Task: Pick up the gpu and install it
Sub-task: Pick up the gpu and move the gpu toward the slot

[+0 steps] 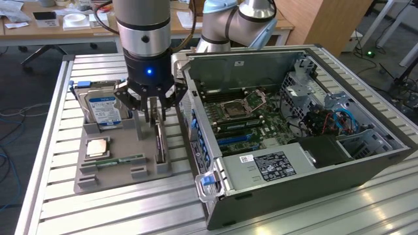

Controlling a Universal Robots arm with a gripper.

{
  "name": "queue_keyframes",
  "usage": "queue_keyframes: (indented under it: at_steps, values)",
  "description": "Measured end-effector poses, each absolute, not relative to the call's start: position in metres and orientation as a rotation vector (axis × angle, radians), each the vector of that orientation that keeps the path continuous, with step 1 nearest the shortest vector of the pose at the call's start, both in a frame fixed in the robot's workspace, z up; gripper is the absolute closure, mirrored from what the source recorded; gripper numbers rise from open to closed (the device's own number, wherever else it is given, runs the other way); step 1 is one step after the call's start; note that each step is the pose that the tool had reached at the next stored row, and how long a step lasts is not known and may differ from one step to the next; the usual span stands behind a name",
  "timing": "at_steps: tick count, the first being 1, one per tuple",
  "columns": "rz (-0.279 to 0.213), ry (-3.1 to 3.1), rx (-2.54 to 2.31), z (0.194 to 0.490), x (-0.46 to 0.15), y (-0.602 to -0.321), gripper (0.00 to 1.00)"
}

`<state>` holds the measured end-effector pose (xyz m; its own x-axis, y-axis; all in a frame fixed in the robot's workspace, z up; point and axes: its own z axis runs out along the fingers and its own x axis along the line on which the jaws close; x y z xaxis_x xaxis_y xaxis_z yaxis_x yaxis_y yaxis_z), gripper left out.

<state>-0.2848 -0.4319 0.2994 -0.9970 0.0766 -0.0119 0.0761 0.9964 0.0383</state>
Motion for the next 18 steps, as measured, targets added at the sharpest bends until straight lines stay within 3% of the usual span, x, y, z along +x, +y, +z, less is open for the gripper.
queue_keyframes:
  at_steps: [18]
  values:
    - [0.058, 3.125, 0.12, 0.28, -0.287, -0.432, 0.57]
